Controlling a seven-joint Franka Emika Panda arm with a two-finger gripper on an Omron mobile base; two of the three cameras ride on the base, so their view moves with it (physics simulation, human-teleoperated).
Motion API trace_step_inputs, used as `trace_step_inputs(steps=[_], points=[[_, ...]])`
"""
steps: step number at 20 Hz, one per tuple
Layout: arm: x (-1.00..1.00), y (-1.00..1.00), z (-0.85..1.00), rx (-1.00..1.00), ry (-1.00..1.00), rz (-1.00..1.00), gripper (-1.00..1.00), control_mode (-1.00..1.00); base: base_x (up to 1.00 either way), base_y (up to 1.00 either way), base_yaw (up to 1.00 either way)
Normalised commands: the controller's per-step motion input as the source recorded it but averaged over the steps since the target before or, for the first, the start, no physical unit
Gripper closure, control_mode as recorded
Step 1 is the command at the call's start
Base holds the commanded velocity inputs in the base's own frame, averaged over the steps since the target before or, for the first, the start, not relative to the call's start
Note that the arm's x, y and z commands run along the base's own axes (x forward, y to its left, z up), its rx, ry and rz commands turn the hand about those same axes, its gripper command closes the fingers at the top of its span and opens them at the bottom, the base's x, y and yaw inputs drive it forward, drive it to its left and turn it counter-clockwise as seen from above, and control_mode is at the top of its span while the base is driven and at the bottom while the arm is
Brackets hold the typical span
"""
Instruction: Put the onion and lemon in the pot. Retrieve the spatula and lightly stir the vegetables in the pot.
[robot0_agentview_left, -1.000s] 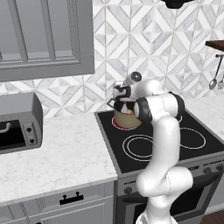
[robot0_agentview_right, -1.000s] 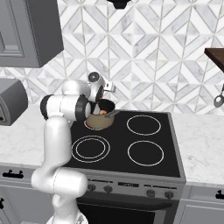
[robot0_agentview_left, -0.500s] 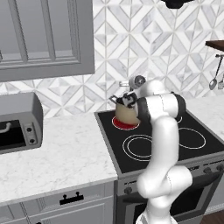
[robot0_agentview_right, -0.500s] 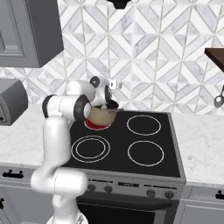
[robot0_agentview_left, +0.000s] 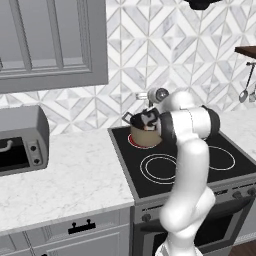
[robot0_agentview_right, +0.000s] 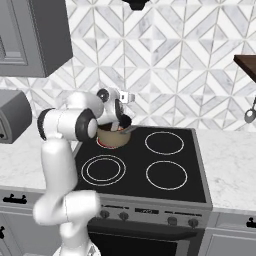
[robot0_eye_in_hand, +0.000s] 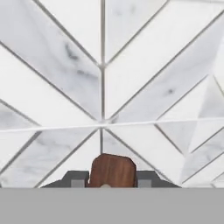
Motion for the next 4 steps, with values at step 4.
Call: trace_step_inputs(steps=[4], points=[[-0.14,0.38,0.78,0.04,0.02,0.0,1.0,-1.0,0.0,0.0,0.0]])
